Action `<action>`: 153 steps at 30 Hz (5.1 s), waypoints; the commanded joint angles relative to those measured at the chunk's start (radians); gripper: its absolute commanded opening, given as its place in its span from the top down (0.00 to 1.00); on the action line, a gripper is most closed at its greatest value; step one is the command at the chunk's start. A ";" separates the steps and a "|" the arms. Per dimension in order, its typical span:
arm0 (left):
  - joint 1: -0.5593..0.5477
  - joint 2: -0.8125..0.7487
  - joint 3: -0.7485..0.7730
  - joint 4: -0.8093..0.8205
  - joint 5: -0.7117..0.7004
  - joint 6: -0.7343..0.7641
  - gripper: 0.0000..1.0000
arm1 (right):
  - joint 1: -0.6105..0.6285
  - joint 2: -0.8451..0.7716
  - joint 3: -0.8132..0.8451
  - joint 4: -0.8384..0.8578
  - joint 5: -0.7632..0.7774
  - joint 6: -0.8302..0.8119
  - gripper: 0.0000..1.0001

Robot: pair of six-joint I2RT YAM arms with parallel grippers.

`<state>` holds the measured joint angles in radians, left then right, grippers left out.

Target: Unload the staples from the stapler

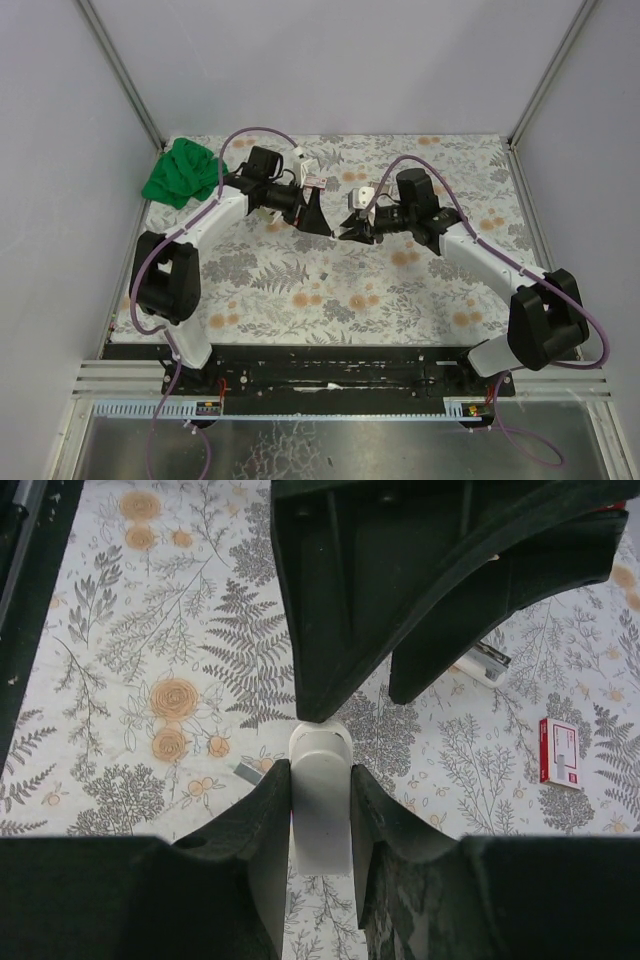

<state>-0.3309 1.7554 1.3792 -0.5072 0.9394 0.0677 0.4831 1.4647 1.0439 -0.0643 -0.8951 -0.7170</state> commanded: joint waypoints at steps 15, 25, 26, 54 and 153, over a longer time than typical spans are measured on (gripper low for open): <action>-0.027 0.073 0.027 0.072 0.173 -0.085 0.30 | -0.028 -0.072 -0.042 0.198 -0.115 0.189 1.00; -0.026 0.094 0.023 0.067 0.195 -0.082 0.55 | -0.069 -0.094 -0.065 0.293 -0.167 0.295 1.00; -0.026 0.092 0.018 0.069 0.194 -0.083 0.55 | -0.074 -0.096 -0.070 0.311 -0.175 0.319 1.00; -0.011 0.083 0.087 0.000 0.234 -0.044 0.17 | -0.098 -0.096 -0.101 0.264 -0.188 0.228 1.00; -0.112 -0.016 0.040 0.092 -0.405 -0.169 0.76 | 0.009 0.203 0.138 0.123 0.595 0.789 0.01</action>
<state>-0.4377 1.8015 1.4319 -0.4557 0.4900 -0.1337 0.4984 1.6974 1.1622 0.0772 -0.3996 0.1333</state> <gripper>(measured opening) 0.273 0.991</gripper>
